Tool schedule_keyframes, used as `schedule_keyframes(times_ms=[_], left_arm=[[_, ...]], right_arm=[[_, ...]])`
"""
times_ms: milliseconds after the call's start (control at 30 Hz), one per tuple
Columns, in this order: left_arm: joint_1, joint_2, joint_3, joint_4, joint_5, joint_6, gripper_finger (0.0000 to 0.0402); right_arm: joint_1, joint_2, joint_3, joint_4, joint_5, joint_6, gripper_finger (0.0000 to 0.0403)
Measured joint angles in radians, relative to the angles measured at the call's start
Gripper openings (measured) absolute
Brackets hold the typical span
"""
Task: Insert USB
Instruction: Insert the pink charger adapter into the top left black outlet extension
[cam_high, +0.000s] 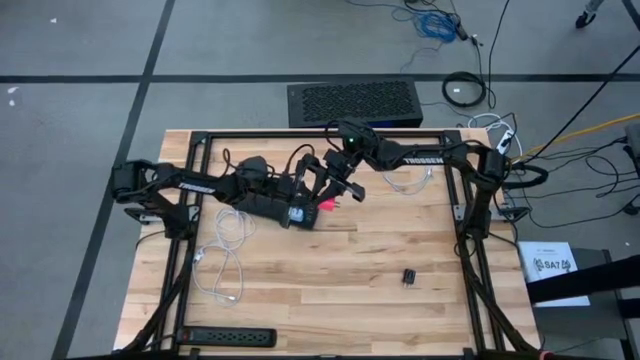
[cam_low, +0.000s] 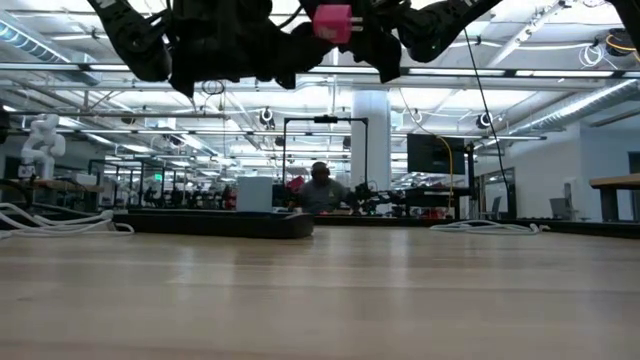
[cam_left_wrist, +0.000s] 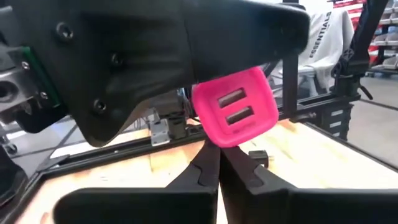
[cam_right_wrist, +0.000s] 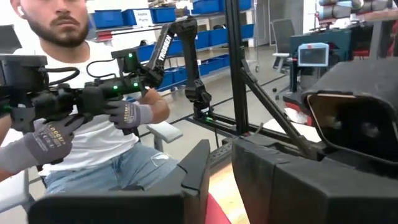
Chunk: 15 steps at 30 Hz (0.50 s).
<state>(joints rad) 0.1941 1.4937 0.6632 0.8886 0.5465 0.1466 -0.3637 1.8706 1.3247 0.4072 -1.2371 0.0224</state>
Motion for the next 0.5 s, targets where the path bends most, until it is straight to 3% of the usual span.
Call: schedule_keyframes(times_ms=[333, 400, 500], left_arm=[[0.030, 0.003, 0.000, -0.078, 0.019, -0.025, 0.0003], [0.030, 0.002, 0.001, -0.068, 0.070, -0.017, 0.0002], [0.035, -0.012, 0.013, -0.031, 0.060, -0.017, 0.0002]], right_arm=[[-0.025, -0.001, 0.006, -0.269, 0.053, -0.160, 0.0058], [-0.039, 0.000, 0.006, -0.339, 0.134, -0.207, 0.0058], [-0.060, 0.027, -0.010, -0.512, 0.275, -0.280, 0.0057]])
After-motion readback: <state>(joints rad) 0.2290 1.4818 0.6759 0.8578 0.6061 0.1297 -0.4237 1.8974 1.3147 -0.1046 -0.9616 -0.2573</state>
